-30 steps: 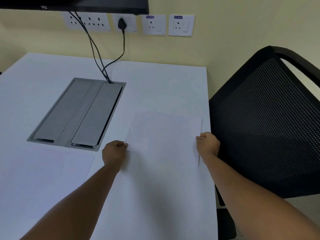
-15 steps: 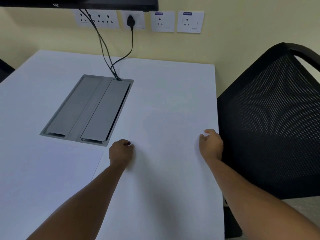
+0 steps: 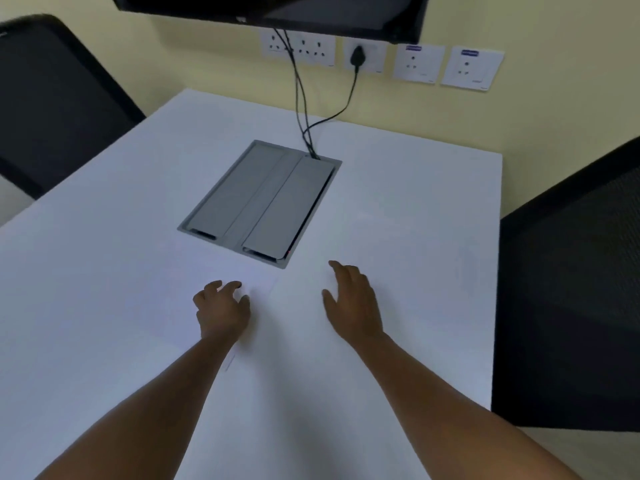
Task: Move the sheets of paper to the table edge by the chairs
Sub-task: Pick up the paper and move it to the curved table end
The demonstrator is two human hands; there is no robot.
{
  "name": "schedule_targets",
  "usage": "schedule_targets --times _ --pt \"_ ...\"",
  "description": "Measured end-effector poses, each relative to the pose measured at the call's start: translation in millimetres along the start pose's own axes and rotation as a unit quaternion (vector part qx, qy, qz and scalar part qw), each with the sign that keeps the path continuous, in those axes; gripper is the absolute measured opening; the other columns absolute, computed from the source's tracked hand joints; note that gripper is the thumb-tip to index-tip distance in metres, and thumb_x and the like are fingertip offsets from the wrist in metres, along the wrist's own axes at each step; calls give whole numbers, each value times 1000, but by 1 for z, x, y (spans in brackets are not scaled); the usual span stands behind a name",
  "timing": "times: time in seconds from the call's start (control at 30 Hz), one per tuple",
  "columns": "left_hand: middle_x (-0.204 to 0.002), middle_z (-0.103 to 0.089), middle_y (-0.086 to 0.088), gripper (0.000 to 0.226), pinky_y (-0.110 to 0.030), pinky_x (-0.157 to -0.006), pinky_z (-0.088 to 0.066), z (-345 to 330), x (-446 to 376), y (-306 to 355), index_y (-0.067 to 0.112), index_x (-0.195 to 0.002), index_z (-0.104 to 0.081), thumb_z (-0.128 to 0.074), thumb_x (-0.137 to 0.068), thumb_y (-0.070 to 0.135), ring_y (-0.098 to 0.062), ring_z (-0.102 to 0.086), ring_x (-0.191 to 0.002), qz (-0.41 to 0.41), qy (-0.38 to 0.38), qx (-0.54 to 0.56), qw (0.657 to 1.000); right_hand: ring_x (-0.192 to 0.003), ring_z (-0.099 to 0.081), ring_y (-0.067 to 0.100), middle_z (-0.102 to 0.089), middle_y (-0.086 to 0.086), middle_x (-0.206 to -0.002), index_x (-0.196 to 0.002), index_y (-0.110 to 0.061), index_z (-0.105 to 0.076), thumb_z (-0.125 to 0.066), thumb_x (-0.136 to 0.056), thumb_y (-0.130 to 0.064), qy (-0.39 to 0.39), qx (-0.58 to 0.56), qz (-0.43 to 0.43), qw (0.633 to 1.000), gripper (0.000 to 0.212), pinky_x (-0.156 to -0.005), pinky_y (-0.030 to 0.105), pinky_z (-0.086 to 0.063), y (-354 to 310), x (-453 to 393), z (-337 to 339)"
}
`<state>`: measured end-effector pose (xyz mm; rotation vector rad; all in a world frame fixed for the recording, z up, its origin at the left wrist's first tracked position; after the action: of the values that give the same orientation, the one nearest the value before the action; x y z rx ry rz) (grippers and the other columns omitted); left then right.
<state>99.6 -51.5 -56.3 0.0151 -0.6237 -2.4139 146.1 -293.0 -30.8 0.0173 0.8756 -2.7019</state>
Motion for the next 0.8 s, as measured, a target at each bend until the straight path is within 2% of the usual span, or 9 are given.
schedule_targets --times 0.1,0.23,0.33,0.5,0.6,0.8 --pt "-156 -26 -15 53 -55 -104 -36 9 1 -30 21 -140 -48 -59 -90 35 -37 -13 -144 18 -10 -23 1000 -119 -49 29 -42 9 -143 -151 -17 -28 -54 -95 -34 -42 51 16 998 64 -94 43 -47 -29 -1 -27" --pt "-162 -9 -12 65 -53 -110 -30 17 3 -68 26 -148 -33 -54 -91 49 -39 -1 -148 47 -45 -88 994 -124 -45 29 -31 10 -151 -152 -18 -24 -55 -96 -38 -117 82 37 989 67 -96 42 -46 -56 1 -66" --pt "-163 -4 -11 73 -52 -112 -28 23 3 -91 27 -151 -26 -51 -89 57 -40 1 -148 55 -57 -120 990 -130 -40 30 -22 11 -156 -152 -19 -22 -57 -95 -40 -171 85 42 981 69 -100 43 -45 -69 4 -90" --pt "-163 -5 -10 92 -53 -115 -23 31 0 -112 25 -153 -15 -58 -82 64 -35 -1 -149 87 -101 -94 987 -133 -34 32 -16 11 -158 -149 -17 -25 -55 -94 -48 -180 112 10 977 70 -98 45 -47 -82 -4 -107" --pt "-162 -7 -10 94 -52 -113 -27 32 2 -118 23 -152 -16 -62 -80 61 -34 -5 -148 79 -110 -82 987 -136 -30 33 -14 14 -159 -152 -14 -20 -54 -93 -52 -185 130 -16 974 77 -96 44 -48 -86 -12 -110" --pt "-157 -17 -13 81 -51 -106 -37 31 4 -117 19 -143 -32 -66 -80 56 -36 -15 -144 60 -111 -87 988 -139 -28 35 -9 17 -160 -154 -12 -12 -55 -91 -57 -209 169 -56 961 89 -96 45 -48 -88 -26 -112"
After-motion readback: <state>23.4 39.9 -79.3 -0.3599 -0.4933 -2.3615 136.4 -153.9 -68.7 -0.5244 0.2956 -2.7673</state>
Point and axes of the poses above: each hand's wrist, its own x-axis away from the middle knuckle, its own z-axis out of the back of the hand, y = z × x, the point moved 2 cm from there along -x, towards the middle knuckle
